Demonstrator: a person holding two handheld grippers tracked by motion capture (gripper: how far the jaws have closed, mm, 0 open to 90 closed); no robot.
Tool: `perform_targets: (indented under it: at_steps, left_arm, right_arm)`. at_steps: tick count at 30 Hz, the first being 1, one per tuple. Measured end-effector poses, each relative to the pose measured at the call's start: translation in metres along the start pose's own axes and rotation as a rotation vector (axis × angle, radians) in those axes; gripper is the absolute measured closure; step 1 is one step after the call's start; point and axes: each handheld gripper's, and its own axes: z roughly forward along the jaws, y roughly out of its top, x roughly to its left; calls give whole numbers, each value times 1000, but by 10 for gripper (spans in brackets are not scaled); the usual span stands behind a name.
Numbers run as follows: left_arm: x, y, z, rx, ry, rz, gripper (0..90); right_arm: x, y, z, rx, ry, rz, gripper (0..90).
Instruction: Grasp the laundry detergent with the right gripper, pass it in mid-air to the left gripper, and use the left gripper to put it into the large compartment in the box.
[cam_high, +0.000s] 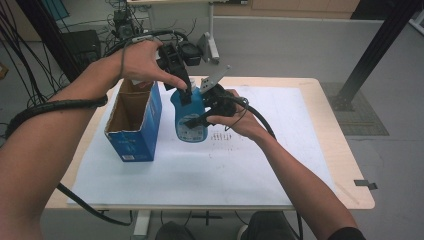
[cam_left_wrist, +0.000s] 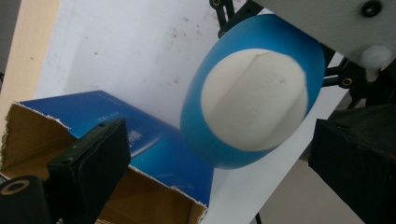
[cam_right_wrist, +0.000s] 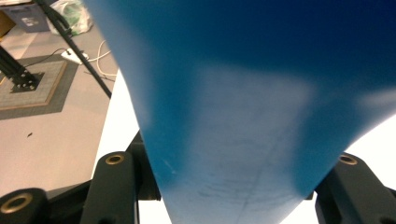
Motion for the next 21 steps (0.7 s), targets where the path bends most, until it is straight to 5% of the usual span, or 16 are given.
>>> perform_targets:
  at_steps: [21]
  left_arm:
    - [-5,3,5,12,-48,42,45]
  right_arm:
    - [12,17,5,-6,59,-65,443]
